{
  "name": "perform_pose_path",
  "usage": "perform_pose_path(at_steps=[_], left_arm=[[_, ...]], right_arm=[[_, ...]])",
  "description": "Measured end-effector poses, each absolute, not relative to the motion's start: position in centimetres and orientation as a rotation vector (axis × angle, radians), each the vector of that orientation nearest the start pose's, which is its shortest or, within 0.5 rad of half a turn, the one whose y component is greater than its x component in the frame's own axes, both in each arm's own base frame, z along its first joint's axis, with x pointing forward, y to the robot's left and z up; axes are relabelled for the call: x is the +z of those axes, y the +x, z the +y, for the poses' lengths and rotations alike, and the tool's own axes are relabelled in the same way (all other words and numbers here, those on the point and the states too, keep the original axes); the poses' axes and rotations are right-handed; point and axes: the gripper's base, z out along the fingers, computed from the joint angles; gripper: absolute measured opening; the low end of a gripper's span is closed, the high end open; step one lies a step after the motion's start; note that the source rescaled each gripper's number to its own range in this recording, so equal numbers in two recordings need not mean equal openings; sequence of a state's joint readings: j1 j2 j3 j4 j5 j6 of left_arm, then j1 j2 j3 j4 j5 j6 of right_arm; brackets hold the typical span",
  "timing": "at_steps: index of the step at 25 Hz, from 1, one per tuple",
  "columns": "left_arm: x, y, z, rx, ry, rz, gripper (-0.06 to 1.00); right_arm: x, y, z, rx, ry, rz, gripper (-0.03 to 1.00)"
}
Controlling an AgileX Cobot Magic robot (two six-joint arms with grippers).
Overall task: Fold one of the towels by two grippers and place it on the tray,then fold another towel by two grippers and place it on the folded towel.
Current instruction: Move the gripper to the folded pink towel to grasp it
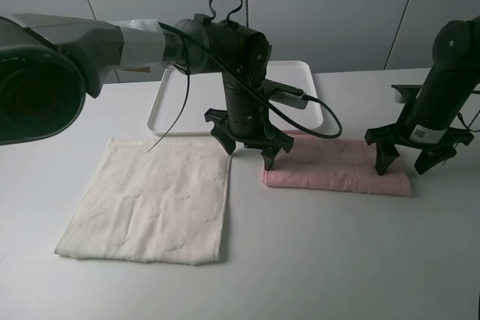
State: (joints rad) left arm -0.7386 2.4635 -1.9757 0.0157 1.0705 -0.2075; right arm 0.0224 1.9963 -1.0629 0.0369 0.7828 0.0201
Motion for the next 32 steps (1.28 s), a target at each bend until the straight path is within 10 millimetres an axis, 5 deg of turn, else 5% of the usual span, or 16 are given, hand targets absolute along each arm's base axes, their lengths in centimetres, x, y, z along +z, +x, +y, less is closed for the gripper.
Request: perform_pose_path(at_steps=[26, 32], left_arm=[[10.19, 36.46, -33.04, -0.048, 0.810, 2.943, 0.98], [10.19, 36.46, -33.04, -0.048, 0.815, 2.941, 0.98]], right_arm=[[9.89, 33.07, 1.31, 0.096, 0.111, 3.164, 0.72], [9.89, 33.11, 1.34, 0.101, 0.120, 3.160, 0.56]])
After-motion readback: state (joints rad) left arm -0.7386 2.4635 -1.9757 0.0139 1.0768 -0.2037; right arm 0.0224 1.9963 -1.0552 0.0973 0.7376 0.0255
